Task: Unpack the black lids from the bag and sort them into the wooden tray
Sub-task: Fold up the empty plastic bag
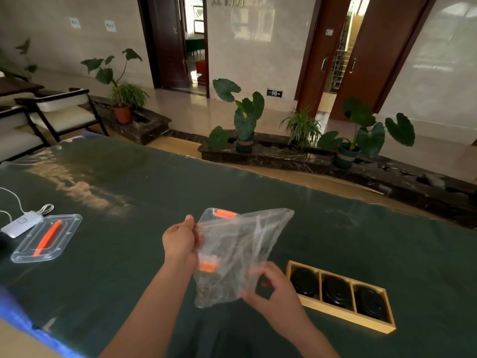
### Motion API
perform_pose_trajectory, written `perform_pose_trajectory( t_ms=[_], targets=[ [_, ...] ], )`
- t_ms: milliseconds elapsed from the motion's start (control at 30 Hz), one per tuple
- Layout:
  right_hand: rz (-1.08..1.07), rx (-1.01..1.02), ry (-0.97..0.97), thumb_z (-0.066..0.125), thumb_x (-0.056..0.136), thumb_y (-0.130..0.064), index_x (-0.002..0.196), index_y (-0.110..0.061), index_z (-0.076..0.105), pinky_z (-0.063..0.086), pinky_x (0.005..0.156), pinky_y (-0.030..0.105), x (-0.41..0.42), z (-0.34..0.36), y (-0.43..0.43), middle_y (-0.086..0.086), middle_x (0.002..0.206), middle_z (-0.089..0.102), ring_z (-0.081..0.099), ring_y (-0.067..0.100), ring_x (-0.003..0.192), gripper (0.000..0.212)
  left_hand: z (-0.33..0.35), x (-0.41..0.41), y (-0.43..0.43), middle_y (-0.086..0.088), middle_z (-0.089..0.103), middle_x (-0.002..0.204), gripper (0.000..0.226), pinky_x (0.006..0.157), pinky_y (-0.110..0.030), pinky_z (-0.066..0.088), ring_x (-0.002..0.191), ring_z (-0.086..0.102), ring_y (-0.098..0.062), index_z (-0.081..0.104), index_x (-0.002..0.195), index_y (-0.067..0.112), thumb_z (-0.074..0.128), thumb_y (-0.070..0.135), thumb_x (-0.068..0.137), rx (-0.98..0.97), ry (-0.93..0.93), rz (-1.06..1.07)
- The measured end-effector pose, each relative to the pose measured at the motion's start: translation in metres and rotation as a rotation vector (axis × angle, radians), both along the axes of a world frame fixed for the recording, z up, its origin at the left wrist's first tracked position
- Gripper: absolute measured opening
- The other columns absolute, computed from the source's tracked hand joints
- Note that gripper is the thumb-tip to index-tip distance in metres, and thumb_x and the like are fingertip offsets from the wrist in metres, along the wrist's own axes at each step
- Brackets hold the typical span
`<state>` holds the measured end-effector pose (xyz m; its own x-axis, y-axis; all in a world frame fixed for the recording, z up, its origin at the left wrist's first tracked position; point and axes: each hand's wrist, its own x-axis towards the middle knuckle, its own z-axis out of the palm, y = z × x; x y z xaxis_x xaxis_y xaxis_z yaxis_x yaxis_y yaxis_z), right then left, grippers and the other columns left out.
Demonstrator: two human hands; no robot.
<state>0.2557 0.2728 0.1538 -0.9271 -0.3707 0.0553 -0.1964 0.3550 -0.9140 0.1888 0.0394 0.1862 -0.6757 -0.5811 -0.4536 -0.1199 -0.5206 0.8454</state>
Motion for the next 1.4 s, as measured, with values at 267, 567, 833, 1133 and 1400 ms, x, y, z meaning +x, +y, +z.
perform_pose_trajectory(
  t_ms=[267,567,833,1133,1400],
  targets=[
    [-0.348,-0.027,0.077,0.063,0.1,-0.018,0.086,-0.019,0.055,0.046,0.062,0.045,-0.007,-0.003,-0.005,0.01,0.071,0.058,0.054,0.025,0.065,0.017,-0.031,0.071,0.005,-0.014,0.072,0.118,0.101,0.093,-0.049,0.052,0.111,0.068,-0.031,0.062,0.122,0.011,0.075,0.084,0.053,0.111,0.005,-0.651],
    [-0.316,0.018,-0.03,0.059,0.102,-0.006,0.111,-0.024,0.065,0.064,0.072,0.032,-0.031,0.007,0.027,-0.005,0.095,0.077,0.074,0.012,0.078,0.022,-0.046,0.071,0.001,-0.007,0.062,0.054,0.016,0.044,-0.02,0.042,0.048,0.051,-0.015,0.064,0.079,-0.005,0.066,0.001,0.094,-0.335,0.107,-0.424],
    [-0.364,-0.201,-0.234,0.059,0.099,0.005,0.103,-0.003,0.072,0.061,0.07,0.034,-0.035,0.003,0.062,0.009,0.09,0.081,0.077,0.026,0.077,0.016,-0.06,0.075,-0.008,-0.005,0.062,0.064,0.017,0.052,-0.018,0.047,0.058,0.05,-0.013,0.058,0.081,0.003,0.057,-0.004,0.096,-0.101,0.235,-0.332],
    [-0.575,-0.268,-0.372,0.061,0.093,-0.002,0.093,-0.007,0.075,0.055,0.086,0.042,-0.065,0.014,0.096,0.003,0.098,0.081,0.072,0.03,0.106,0.014,-0.045,0.081,-0.008,-0.014,0.069,0.075,0.026,0.068,-0.039,0.063,0.071,0.073,-0.024,0.05,0.079,0.006,0.041,-0.005,0.101,0.121,0.429,-0.462],
    [-0.018,0.076,-0.545,0.054,0.095,-0.065,0.124,-0.027,0.064,0.057,0.092,0.036,-0.089,0.06,0.071,-0.003,0.117,0.076,0.075,0.013,0.104,0.049,-0.026,0.05,-0.022,-0.027,0.06,0.093,0.033,0.08,-0.051,0.057,0.08,0.067,-0.035,0.049,0.089,0.006,0.08,0.017,0.085,0.09,0.469,-0.707]
  ],
)
